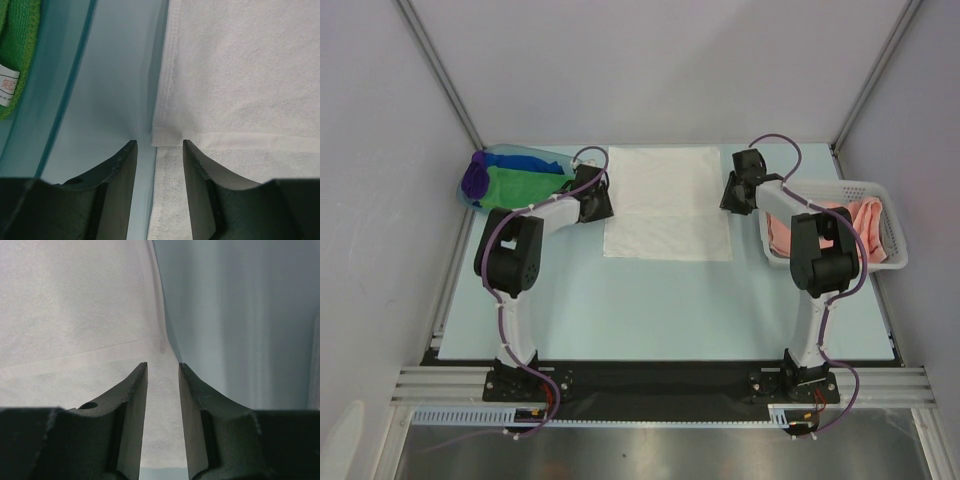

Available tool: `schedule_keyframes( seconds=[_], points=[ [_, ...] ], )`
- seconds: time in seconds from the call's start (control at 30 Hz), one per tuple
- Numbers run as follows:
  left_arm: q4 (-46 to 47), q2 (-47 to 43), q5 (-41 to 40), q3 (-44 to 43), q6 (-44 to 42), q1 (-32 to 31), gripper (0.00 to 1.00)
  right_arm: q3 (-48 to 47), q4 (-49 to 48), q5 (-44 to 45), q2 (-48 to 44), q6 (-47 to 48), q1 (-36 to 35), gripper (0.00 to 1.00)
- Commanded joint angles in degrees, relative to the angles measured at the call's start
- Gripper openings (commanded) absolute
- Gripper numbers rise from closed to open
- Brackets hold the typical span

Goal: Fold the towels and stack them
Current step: Fold the towel

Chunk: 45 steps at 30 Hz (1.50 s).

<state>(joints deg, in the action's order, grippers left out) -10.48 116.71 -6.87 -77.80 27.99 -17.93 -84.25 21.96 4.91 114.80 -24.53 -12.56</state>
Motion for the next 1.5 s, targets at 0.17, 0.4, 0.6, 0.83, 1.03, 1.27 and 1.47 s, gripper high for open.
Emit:
schedule_keyframes(
  seconds=[0.17,0.4,0.6,0.83,1.03,1.27,1.47],
  points=[
    [0.99,0.63,0.37,-2.8,-0.74,0.71,0.47,-1.09,-1.56,-0.34,0.42,0.28,-0.8,0.36],
    [1.25,2.3,1.77,-3.76,-0.3,0.79,0.43,-1.36,-1.56,-0.51,1.12,0.01,-0.98,0.37],
    [1.95,2.39,2.39,-3.76,-0.04,0.79,0.35,-1.53,-1.56,-0.07,1.21,0.28,-0.98,0.37],
    [2.22,2.21,3.62,-4.64,-0.21,0.79,0.19,-1.97,-1.3,0.19,1.74,0.36,-0.89,0.37],
    [2.04,2.47,4.41,-5.34,-0.57,0.88,0.11,-2.85,-1.21,0.37,2.7,0.19,-0.98,0.37],
    [2.04,2.48,5.11,-5.78,-0.74,0.88,0.06,-3.99,-1.39,0.89,3.76,-0.07,-1.07,0.37],
    [1.6,2.3,5.55,-6.92,-1.09,0.97,0.06,-5.4,-0.69,1.77,4.2,-0.16,-1.15,0.36]
  ],
)
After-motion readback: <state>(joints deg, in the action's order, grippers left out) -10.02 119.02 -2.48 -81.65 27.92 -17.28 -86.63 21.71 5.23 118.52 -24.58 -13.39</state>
